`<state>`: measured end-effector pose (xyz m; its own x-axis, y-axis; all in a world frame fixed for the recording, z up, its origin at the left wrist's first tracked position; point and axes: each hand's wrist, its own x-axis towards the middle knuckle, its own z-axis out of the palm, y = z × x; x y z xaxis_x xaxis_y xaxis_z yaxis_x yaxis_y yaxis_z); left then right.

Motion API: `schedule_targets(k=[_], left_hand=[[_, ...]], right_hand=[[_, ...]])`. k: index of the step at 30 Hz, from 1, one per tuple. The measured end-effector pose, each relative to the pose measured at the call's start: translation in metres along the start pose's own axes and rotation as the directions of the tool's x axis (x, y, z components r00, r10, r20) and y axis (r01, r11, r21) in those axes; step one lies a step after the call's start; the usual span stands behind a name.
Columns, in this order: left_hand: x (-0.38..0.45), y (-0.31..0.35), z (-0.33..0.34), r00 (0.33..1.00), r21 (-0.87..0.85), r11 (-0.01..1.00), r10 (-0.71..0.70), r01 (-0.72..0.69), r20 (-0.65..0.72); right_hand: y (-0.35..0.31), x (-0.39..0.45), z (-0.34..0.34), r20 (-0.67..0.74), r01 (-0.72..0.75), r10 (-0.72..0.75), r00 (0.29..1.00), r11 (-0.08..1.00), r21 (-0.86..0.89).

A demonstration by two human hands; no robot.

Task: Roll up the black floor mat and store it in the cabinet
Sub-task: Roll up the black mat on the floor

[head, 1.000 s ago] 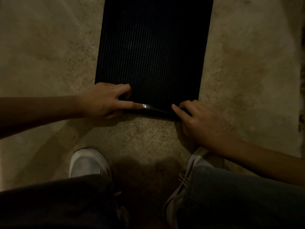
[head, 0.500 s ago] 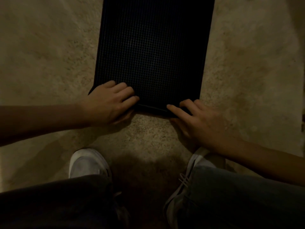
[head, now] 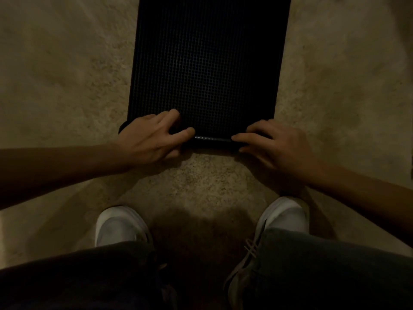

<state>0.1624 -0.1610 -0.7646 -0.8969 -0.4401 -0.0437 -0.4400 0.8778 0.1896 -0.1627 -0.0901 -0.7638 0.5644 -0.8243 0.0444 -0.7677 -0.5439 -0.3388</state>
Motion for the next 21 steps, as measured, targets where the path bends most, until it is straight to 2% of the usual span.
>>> schedule_targets(k=[10,15,18,21], left_hand=[[0.014,-0.016,-0.008,0.999,-0.08,0.996,-0.044,0.044,-0.004],[0.019,-0.022,-0.009,0.995,-0.015,1.0,-0.009,0.008,-0.097],[0.026,-0.028,-0.01,0.997,-0.091,0.996,-0.01,0.003,-0.076],[0.029,-0.032,-0.009,0.995,-0.126,0.992,-0.019,0.007,-0.094]], right_hand=[[0.011,0.016,-0.003,-0.041,-0.074,0.076,0.996,0.996,0.043],[0.009,0.015,0.0,-0.065,-0.085,0.085,0.994,0.996,-0.005],[0.006,0.014,0.002,-0.072,-0.13,0.128,0.989,0.991,-0.02],[0.001,0.014,0.003,-0.104,-0.141,0.129,0.986,0.983,-0.12]])
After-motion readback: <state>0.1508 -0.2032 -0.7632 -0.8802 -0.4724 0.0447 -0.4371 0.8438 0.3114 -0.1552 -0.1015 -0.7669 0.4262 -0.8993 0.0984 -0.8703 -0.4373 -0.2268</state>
